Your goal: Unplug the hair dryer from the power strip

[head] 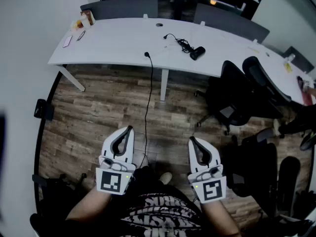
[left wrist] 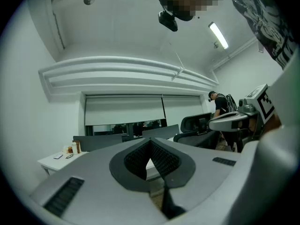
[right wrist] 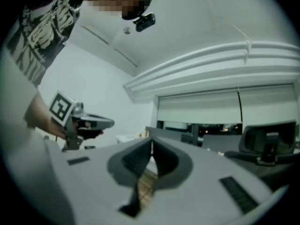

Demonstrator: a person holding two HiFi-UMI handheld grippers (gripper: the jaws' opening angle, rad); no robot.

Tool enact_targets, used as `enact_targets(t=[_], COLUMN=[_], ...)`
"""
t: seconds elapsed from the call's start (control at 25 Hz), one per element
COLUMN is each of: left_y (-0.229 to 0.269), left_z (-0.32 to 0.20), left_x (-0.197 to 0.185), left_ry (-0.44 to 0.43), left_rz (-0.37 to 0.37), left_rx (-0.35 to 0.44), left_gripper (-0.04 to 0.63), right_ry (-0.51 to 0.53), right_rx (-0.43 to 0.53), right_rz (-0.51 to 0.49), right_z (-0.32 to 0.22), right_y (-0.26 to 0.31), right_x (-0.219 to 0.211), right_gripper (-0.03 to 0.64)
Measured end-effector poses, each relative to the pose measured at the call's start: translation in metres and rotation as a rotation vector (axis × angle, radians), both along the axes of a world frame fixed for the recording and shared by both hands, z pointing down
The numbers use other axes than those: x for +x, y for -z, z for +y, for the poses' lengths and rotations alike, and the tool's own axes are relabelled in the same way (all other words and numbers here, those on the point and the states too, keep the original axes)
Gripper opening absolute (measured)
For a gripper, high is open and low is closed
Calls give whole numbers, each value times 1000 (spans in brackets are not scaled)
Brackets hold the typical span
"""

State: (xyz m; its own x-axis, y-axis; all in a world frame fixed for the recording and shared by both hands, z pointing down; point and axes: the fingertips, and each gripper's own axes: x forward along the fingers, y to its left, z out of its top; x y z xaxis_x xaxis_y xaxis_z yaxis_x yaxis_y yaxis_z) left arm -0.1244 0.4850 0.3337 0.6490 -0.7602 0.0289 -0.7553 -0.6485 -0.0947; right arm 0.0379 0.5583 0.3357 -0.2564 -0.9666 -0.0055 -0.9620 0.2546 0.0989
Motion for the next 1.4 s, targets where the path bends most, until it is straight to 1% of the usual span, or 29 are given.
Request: enact_targets(t=[0.12, 0.24, 0.6, 0.8, 0.96, 1.12, 1.4], left_y=[-1, 0, 11, 4, 2, 1, -10], left_z=[-13, -27, -64, -87, -107, -127, -151], left_x=[0, -1, -12, -23, -23, -25, -34], left_ry=[-4, -2, -24, -20, -36, -51, -82], left_rz=[-5, 5, 15, 15, 25, 47, 88], left_rx=[10, 10, 28, 10, 11, 1, -44], left_gripper=[28, 28, 28, 28, 28, 28, 28], right_ry=[0, 5, -4, -2, -11, -30, -70], right_rx=[2, -1, 4, -1, -11, -30, -47], right_rz=[-5, -27, -14, -13, -10, -5, 25], right_z=[-12, -25, -63, -82, -97, -111, -129], right_y=[0, 0, 5, 1, -3, -5, 0], right_x=[-2, -5, -24, -34, -38, -41, -50], right_gripper=[34, 35, 35, 35, 35, 35, 35])
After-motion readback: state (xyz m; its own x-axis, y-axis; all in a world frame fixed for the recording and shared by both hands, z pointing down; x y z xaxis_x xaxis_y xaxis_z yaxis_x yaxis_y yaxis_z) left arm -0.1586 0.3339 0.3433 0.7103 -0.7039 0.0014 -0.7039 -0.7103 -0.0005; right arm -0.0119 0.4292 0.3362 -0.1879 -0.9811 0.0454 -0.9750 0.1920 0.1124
